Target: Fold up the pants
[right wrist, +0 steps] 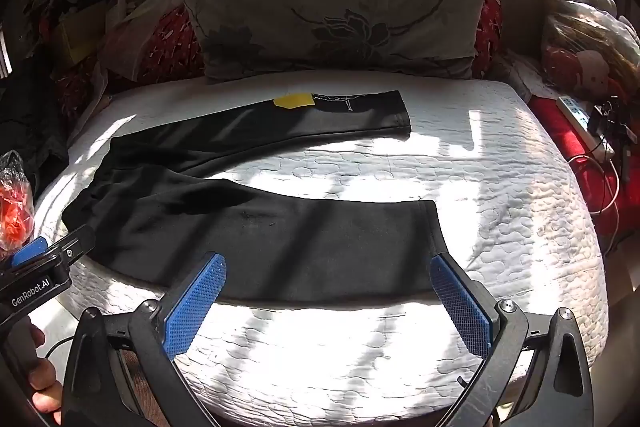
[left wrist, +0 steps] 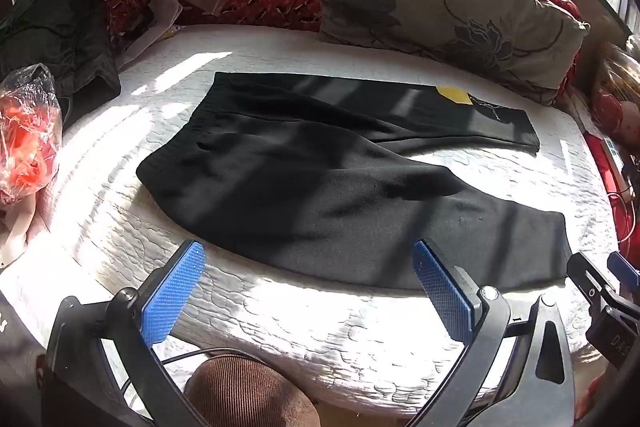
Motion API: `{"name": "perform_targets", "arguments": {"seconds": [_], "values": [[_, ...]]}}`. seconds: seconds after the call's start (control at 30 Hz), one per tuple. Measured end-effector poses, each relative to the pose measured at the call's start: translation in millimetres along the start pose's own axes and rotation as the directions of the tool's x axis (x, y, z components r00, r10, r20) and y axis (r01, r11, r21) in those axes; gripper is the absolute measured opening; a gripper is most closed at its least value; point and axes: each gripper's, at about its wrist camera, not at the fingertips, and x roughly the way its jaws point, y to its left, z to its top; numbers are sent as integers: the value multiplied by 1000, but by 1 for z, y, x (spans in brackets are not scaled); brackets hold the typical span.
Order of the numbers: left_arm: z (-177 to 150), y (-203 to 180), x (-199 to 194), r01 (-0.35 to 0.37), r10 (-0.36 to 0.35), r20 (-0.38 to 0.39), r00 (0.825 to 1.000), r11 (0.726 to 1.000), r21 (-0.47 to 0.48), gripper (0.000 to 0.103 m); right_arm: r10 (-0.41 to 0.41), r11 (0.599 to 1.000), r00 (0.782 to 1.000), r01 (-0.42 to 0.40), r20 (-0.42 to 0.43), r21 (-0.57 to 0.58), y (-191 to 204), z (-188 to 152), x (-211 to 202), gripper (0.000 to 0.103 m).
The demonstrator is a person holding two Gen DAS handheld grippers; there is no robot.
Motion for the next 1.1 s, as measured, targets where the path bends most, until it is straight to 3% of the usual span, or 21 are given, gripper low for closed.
{"name": "perform_targets", "arguments": {"seconds": [0.17, 1.1], "values": [[-7, -4, 4, -66, 66, -19, 998, 997, 30, 103, 6, 1000, 1000, -6, -17, 14, -5, -6, 5, 103], [-7, -8, -5, -19, 19, 3, 1000, 999, 34, 103, 17, 999, 1000, -16, -19, 45, -13, -5, 3, 103]]}}
